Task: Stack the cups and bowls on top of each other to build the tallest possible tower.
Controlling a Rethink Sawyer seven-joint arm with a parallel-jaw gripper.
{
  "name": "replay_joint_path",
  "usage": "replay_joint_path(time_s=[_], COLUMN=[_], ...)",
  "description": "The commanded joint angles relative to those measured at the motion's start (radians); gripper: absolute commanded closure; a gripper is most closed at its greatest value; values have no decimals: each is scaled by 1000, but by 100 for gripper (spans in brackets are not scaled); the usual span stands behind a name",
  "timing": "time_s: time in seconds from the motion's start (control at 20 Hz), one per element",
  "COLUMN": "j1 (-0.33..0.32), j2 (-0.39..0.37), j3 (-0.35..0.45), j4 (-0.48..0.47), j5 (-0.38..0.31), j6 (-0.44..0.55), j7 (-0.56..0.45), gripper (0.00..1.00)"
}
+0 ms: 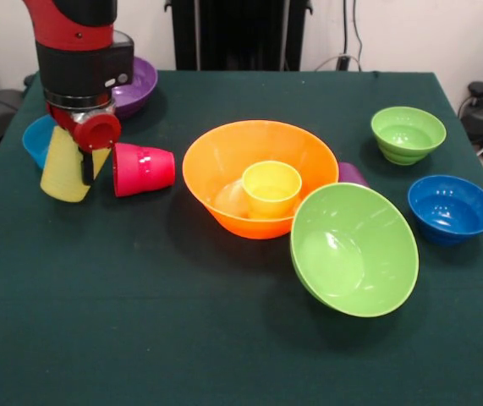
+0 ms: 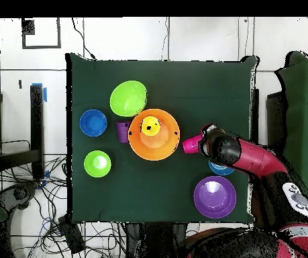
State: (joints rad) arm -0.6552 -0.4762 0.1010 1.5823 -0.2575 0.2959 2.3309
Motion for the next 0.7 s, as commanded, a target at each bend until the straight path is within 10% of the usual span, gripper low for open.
replay_joint_path(time_s=[0.05, 0.7], j1=[-8, 40], j2=[-59, -87], j3=[148, 134], j4=[68, 17], j5=[51, 124], j6=[86, 202], j7=[-3, 12], gripper=[100, 100])
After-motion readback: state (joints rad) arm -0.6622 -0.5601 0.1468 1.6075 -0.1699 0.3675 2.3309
